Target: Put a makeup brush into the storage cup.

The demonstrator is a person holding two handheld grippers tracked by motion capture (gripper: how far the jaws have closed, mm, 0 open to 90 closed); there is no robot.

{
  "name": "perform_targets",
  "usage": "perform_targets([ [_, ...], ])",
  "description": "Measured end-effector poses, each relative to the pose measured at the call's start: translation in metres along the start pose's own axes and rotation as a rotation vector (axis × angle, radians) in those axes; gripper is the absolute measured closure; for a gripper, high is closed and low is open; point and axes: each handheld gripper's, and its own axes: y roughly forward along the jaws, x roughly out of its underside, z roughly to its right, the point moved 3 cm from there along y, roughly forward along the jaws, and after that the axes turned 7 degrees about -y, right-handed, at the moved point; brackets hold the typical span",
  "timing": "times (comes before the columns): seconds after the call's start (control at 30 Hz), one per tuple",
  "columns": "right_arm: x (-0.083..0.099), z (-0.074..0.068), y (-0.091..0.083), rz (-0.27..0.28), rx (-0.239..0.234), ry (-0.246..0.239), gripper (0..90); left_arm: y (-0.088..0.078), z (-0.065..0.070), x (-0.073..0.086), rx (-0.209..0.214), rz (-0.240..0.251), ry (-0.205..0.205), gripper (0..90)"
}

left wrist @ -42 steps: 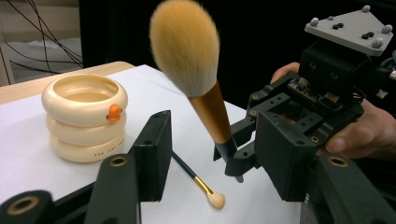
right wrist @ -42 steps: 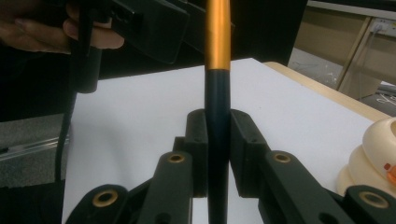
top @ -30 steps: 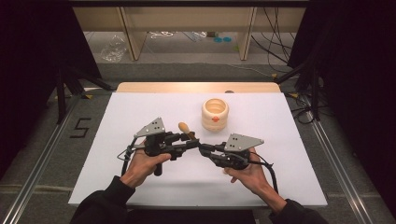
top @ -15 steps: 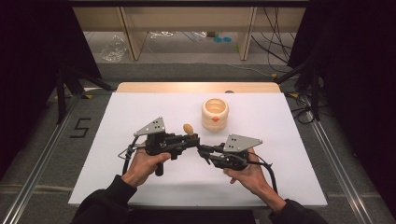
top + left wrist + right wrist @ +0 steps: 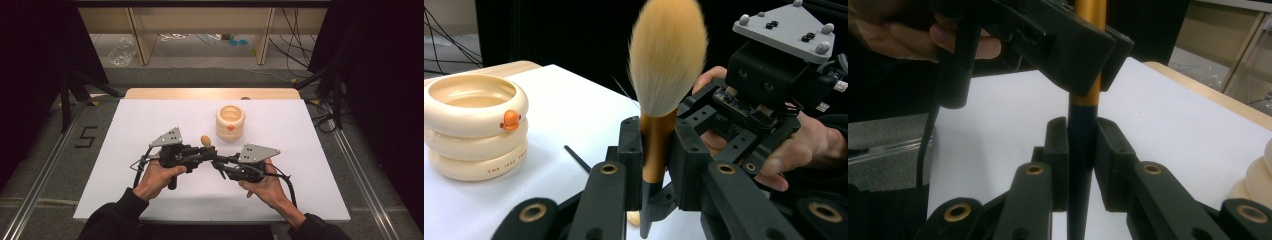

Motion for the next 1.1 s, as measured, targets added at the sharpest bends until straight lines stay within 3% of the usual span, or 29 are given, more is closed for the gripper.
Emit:
perform_targets([
  [0.23, 0.0003, 0.0002, -0.0001, -0.009, 0.003, -0.010, 78.1, 0.0006, -0.0002, 0.0001, -0.002, -0.009, 0.001, 77.1],
  [0.33, 0.0014, 0.0002, 0.0014, -0.009, -0.004, -0.006, 78.1, 0.0021, 0.0005, 0.0005, -0.012, -0.024, 0.031, 77.0],
  [0.4, 0.0022, 0.0005, 0.0019, -0.024, 0.008, -0.015, 78.1, 0.0025, 0.0014, 0.0008, -0.017, -0.027, 0.022, 77.0],
  [0.9, 0.0046, 0.0012, 0.0032, -0.025, -0.007, 0.017, 78.4, 0.0061, 0.0029, 0.0004, -0.027, -0.047, 0.054, 76.2],
  [1.1, 0.0043, 0.0009, 0.0033, -0.016, -0.009, 0.025, 78.4, 0.0053, 0.0023, -0.0004, -0.014, -0.046, 0.044, 74.7],
])
